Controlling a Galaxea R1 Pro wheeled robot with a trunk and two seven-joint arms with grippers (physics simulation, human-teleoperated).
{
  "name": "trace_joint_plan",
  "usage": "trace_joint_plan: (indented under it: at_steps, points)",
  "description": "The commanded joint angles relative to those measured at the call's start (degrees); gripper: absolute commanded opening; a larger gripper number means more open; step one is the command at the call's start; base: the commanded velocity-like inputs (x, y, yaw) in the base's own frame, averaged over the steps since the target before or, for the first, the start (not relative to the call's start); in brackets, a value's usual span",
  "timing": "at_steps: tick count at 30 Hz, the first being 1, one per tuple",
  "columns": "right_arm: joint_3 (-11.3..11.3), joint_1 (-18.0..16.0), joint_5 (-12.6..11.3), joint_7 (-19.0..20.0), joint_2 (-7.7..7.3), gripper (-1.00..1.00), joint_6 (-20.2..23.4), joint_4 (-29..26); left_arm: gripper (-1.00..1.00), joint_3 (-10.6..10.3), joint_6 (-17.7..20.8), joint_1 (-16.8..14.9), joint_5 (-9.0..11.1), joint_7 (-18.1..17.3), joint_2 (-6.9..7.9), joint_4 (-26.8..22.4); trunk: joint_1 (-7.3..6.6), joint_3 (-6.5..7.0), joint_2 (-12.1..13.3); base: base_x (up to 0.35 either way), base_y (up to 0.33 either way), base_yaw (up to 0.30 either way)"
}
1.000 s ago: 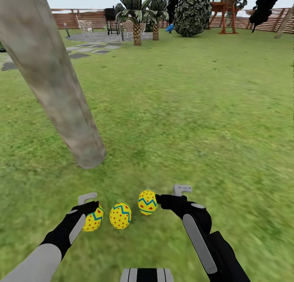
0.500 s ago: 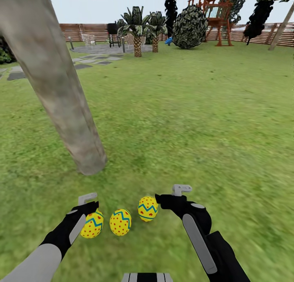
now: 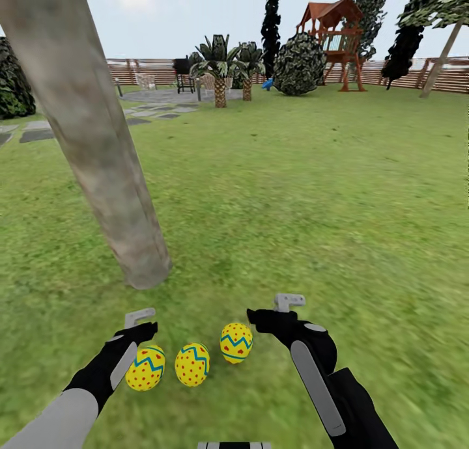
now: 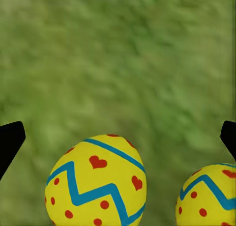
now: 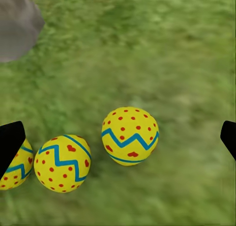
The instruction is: Take the three Easter eggs out of the wicker basket on the lawn in the garden, then place them on the lawn next to a single tree (choose any tree) so that all three eggs are next to the same tree and none are left in the basket.
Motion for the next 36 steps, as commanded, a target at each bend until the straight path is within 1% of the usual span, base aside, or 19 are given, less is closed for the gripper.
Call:
trace_joint_plan:
  at_steps: [1, 6, 13, 23, 36]
  points:
    - [0.04, -0.04, -0.6, -0.59, -0.02, 1.0, 0.12, -0.06, 1.0, -0.21, 0.55, 0.0, 0.49, 0.38, 0.03, -0.1, -0.03, 0.18, 0.0, 0.0, 0.0, 0.0]
    - [0.02, -0.04, -0.6, -0.59, -0.03, 1.0, 0.12, -0.06, 1.0, -0.15, 1.81, 0.0, 0.59, 0.43, 0.06, -0.05, -0.16, 1.29, 0.06, 0.0, 0.0, 0.0]
    - [0.04, -0.04, -0.6, -0.59, -0.01, 1.0, 0.12, 0.0, 1.0, -0.13, 2.24, 0.0, 0.48, 0.44, 0.05, 0.29, -0.34, 2.84, 0.16, 0.0, 0.0, 0.0]
    - [0.04, -0.04, -0.6, -0.59, -0.03, 1.0, 0.12, 0.03, 1.0, -0.13, 2.1, -0.13, 0.47, 0.6, -0.01, 5.38, -0.6, 5.05, 0.29, 0.0, 0.0, 0.0]
    - [0.04, -0.04, -0.6, -0.59, 0.0, 1.0, 0.12, 0.12, 1.0, -0.07, 1.52, -0.17, 0.42, 0.62, -0.02, 6.45, -0.94, 7.93, 0.47, 0.0, 0.0, 0.0]
